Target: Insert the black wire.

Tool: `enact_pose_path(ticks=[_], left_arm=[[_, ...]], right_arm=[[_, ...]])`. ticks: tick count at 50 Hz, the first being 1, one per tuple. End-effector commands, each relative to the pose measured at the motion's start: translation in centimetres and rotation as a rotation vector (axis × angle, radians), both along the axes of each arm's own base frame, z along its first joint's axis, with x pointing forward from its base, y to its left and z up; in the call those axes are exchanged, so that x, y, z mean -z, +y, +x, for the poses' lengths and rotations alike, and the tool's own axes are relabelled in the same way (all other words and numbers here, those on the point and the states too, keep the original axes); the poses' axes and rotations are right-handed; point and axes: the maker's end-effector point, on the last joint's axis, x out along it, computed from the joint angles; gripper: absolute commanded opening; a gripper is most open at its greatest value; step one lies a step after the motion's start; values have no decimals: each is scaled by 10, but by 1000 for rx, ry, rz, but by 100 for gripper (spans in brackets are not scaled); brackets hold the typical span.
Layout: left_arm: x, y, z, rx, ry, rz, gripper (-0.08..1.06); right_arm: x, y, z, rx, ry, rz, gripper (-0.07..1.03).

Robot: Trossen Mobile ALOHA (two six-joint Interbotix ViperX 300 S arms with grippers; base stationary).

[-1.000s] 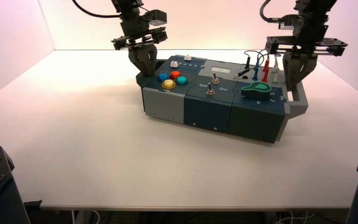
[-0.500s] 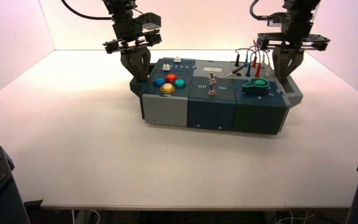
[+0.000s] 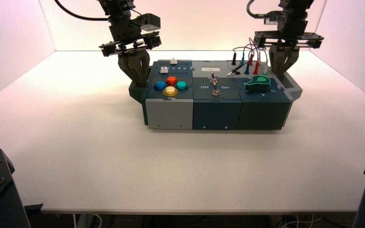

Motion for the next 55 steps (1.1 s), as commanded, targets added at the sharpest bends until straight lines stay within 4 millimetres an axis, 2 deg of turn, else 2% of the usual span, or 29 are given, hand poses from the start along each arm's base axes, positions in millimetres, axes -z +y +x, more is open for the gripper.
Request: enact_pose_path(ticks=[1,8,24,33,49,55], left_arm=[[-10,-10,5,13,-36,-19,-3],[-19,-15,16,14,-65,-33,7],[-51,-25,48,13,-160,-58,7],[-69,-28,56,13,-195,-65,7],[-77,-28,59,17,-211,-65,8],[-86,-28,60,17,-232,-74,8]], right_arm=[[15,35,-16,-81,43,7,-2],[6,35,-14,-83,28,9,-2],[-27,34,-10,-78,-31,7,-2],[-42,32,-8,-74,-66,-4,-2],[-67,25,-5,-53,-112,-39,-2],[-81,24,-8,-52,-138,-37,-2]])
